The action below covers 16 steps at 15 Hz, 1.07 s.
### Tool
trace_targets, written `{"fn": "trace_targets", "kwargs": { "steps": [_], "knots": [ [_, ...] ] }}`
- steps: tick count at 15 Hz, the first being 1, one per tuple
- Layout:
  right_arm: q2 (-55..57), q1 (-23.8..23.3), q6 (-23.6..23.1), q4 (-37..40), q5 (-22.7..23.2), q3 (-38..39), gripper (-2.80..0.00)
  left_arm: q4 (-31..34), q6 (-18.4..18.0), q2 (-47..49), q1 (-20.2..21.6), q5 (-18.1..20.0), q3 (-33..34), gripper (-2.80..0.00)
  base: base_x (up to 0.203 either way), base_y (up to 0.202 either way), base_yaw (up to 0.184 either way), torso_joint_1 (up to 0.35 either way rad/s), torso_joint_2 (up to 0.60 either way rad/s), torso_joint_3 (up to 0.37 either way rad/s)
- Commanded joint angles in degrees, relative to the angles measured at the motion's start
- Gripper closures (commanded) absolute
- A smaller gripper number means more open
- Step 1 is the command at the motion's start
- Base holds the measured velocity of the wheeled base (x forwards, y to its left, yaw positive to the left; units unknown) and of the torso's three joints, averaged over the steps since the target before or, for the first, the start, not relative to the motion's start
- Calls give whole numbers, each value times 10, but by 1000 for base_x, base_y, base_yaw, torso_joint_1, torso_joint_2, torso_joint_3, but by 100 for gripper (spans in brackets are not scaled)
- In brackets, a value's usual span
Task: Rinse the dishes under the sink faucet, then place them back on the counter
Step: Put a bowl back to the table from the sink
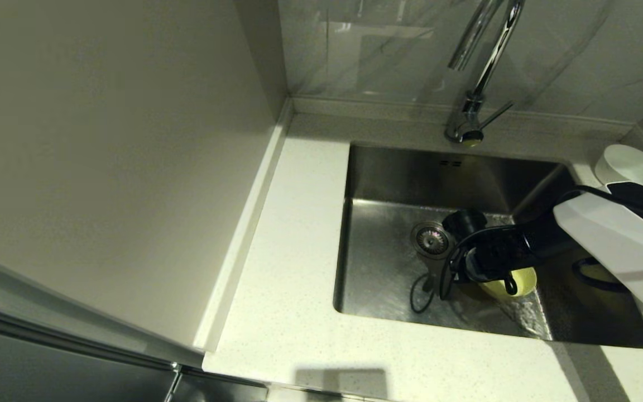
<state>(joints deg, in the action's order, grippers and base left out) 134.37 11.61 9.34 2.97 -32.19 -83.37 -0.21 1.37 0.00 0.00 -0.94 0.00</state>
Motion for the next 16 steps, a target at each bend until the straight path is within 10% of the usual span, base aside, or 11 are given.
{"fn": "trace_targets", "kwargs": {
  "steps": [1,7,9,11,13,16],
  "knots": [
    [-19,-1,1,0,-2,1,0,-1,0,-1,0,0,0,0,0,0,0,0,0,0],
    [-119,0,2,1,9,12,0,-1,0,-1,0,0,0,0,0,0,0,0,0,0],
    [-185,-2,4,1,106,27,0,-1,0,-1,0,0,0,0,0,0,0,0,0,0],
    [-254,-20,31,2,321,35,0,-1,0,-1,0,0,0,0,0,0,0,0,0,0],
    [-313,-36,169,3,533,21,0,-1,0,-1,0,0,0,0,0,0,0,0,0,0],
    [-353,-56,589,3,714,-79,0,-1,0,-1,0,0,0,0,0,0,0,0,0,0]
  ]
}}
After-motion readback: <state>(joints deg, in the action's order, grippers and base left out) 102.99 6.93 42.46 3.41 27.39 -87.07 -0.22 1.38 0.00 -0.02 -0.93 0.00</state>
